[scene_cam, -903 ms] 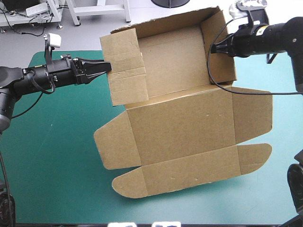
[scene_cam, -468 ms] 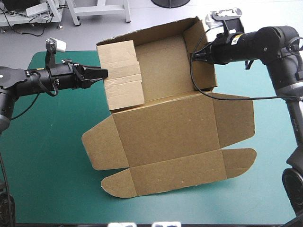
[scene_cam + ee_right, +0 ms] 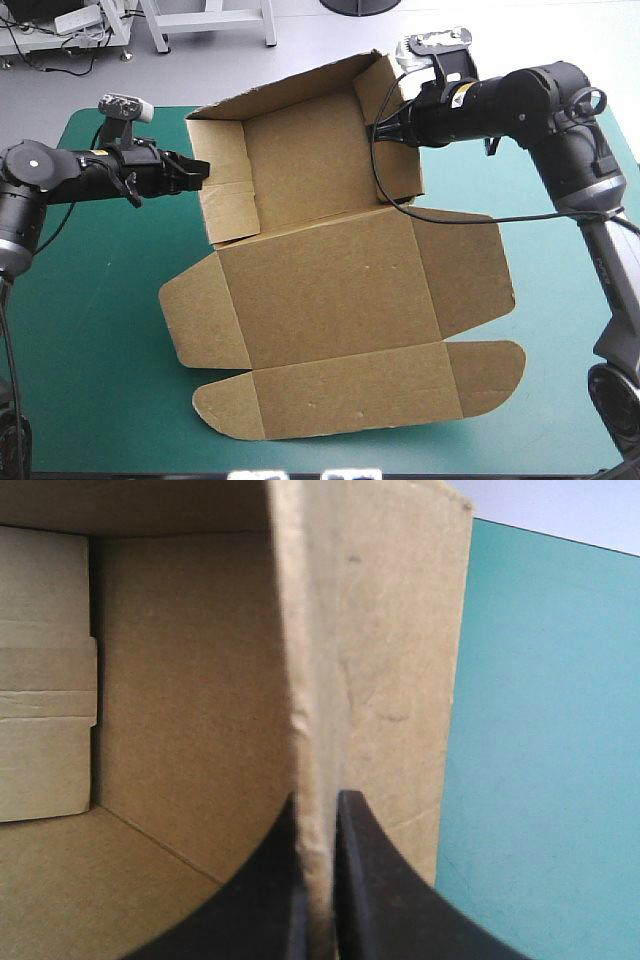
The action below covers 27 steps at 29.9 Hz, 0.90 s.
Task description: Fold the box
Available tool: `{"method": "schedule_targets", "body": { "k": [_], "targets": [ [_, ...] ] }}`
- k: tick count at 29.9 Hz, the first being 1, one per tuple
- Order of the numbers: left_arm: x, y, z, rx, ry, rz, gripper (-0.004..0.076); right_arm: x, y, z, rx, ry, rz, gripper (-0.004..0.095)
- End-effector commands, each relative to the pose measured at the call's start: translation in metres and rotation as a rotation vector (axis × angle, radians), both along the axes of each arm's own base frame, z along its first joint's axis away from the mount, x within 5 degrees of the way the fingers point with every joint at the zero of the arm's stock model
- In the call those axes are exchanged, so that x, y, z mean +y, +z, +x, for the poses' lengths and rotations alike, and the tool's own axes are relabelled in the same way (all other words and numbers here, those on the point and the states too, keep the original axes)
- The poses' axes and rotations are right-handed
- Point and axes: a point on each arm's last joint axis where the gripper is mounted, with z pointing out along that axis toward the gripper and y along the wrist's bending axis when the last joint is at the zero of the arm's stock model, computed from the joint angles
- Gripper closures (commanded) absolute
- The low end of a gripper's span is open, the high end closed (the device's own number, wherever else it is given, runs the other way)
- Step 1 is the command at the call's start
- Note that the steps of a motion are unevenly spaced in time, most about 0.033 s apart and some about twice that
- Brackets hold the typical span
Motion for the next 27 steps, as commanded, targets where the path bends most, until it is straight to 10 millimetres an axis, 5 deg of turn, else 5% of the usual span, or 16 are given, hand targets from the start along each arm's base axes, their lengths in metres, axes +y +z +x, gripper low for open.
{"method": "schedule_targets", "body": {
  "k": [1, 7, 15, 27],
  "targets": [
    [-0.013, 0.021, -0.005, -0.098, 0.028, 0.005, 0.0729, 0.010, 0.031, -0.025, -0.067, 0.050, 0.174, 0.0926],
    [-0.025, 0.021, -0.006, -0.098, 0.015, 0.003, 0.0729, 0.007, 0.028, -0.024, -0.034, 0.013, 0.155, 0.0926],
    [-0.020, 0.010, 0.001, 0.035, 0.025, 0.139, 0.0729, 0.001, -0.005, -0.008, 0.113, -0.077, -0.053, 0.0926],
    [-0.031, -0.036, 0.032, 0.231, 0.021, 0.441, 0.0729, 0.026, -0.091, 0.058, 0.289, -0.096, -0.200, 0.0927]
  ]
}}
